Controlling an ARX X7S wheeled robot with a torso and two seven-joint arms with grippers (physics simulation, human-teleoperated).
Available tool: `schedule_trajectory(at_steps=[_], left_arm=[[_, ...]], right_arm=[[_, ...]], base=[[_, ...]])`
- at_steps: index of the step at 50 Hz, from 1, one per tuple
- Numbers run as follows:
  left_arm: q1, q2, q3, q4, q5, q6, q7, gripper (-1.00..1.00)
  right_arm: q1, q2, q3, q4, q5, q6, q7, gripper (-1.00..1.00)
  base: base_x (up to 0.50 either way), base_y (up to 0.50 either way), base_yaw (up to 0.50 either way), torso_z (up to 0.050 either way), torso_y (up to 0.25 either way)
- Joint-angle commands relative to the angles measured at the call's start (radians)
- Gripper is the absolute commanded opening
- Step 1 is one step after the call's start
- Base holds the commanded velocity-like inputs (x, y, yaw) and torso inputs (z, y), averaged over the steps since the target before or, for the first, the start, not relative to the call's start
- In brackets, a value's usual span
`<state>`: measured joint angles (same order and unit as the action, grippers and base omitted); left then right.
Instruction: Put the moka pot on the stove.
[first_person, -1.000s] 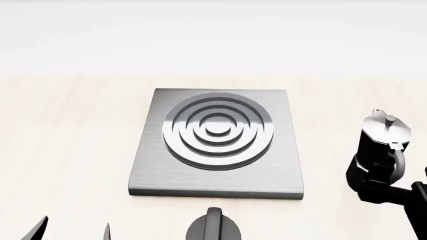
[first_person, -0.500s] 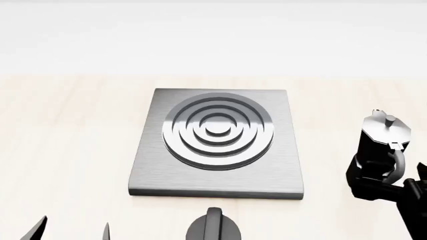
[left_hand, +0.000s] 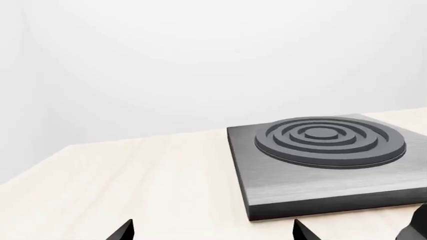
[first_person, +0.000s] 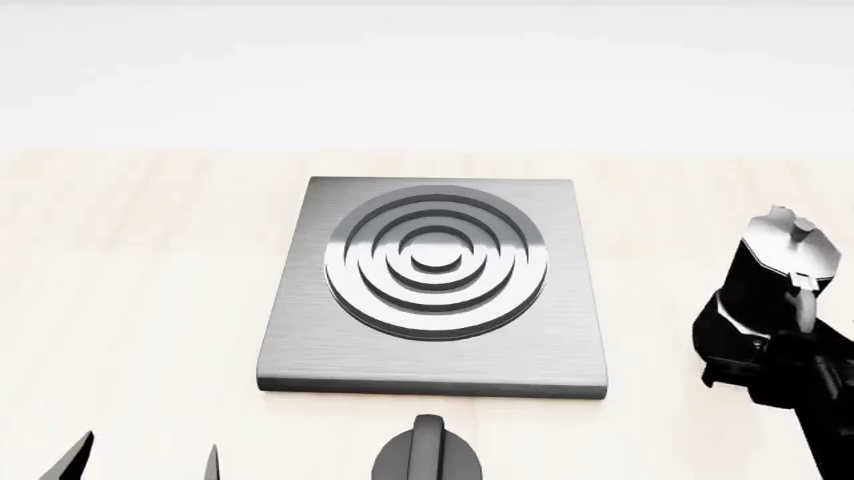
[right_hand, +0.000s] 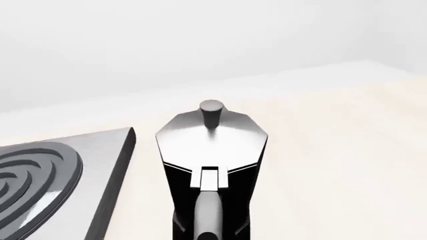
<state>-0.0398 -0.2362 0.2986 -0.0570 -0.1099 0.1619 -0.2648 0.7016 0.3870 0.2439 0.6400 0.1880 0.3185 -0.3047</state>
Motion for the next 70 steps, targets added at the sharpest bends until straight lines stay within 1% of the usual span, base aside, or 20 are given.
schedule_trajectory(at_steps=[1,3,9,16,22,31,34,37,38,50,59,70], left_arm=[[-0.001,0.003,-0.002,-0.012,-0.001,0.030,0.000,1.00],[-0.001,0.003,-0.003,-0.012,-0.001,0.029,-0.004,1.00],[-0.002,0.001,0.001,-0.013,-0.004,0.034,-0.003,1.00],[-0.002,0.000,0.002,-0.015,-0.008,0.038,-0.007,1.00],[-0.003,-0.001,0.004,-0.018,-0.011,0.047,-0.008,1.00],[-0.004,-0.003,0.007,-0.022,-0.011,0.056,-0.013,1.00],[-0.005,-0.004,0.009,-0.021,-0.013,0.055,-0.012,1.00],[-0.005,-0.004,0.010,-0.022,-0.013,0.058,-0.015,1.00],[-0.005,-0.005,0.010,-0.022,-0.013,0.057,-0.015,1.00],[-0.007,-0.009,0.017,-0.022,-0.016,0.058,-0.017,1.00],[-0.007,-0.012,0.021,-0.022,-0.016,0.056,-0.021,1.00],[-0.009,-0.016,0.025,-0.022,-0.020,0.056,-0.024,1.00]], right_arm=[[0.047,-0.033,-0.077,-0.132,-0.076,-0.109,0.028,-1.00],[0.072,-0.045,-0.081,-0.148,-0.065,-0.112,0.017,-1.00],[0.128,-0.059,-0.166,-0.151,-0.115,-0.121,-0.008,-1.00],[0.210,-0.088,-0.218,-0.155,-0.135,-0.083,-0.019,-1.00],[0.312,-0.126,-0.271,-0.045,-0.156,-0.120,-0.035,-1.00],[0.510,-0.198,-0.335,0.280,-0.182,-0.271,-0.064,-1.00],[0.586,-0.221,-0.348,0.436,-0.188,-0.357,-0.070,-1.00],[0.683,-0.248,-0.356,0.647,-0.191,-0.477,-0.075,-1.00],[0.693,-0.252,-0.357,0.664,-0.191,-0.484,-0.075,-1.00],[0.750,-0.307,-0.357,0.668,-0.179,-0.448,-0.094,-1.00],[0.777,-0.347,-0.317,0.669,-0.163,-0.395,-0.094,-1.00],[0.776,-0.383,-0.203,0.669,-0.136,-0.320,-0.063,-1.00]], base=[[0.00,0.00,0.00,0.000,0.000],[0.00,0.00,0.00,0.000,0.000],[0.00,0.00,0.00,0.000,0.000],[0.00,0.00,0.00,0.000,0.000],[0.00,0.00,0.00,0.000,0.000],[0.00,0.00,0.00,0.000,0.002],[0.00,0.00,0.00,0.000,0.000],[0.00,0.00,0.00,0.000,0.000],[0.00,0.00,0.00,0.000,0.010],[0.00,0.00,0.00,0.000,0.001],[0.00,0.00,0.00,0.000,0.001],[0.00,0.00,0.00,0.000,0.001]])
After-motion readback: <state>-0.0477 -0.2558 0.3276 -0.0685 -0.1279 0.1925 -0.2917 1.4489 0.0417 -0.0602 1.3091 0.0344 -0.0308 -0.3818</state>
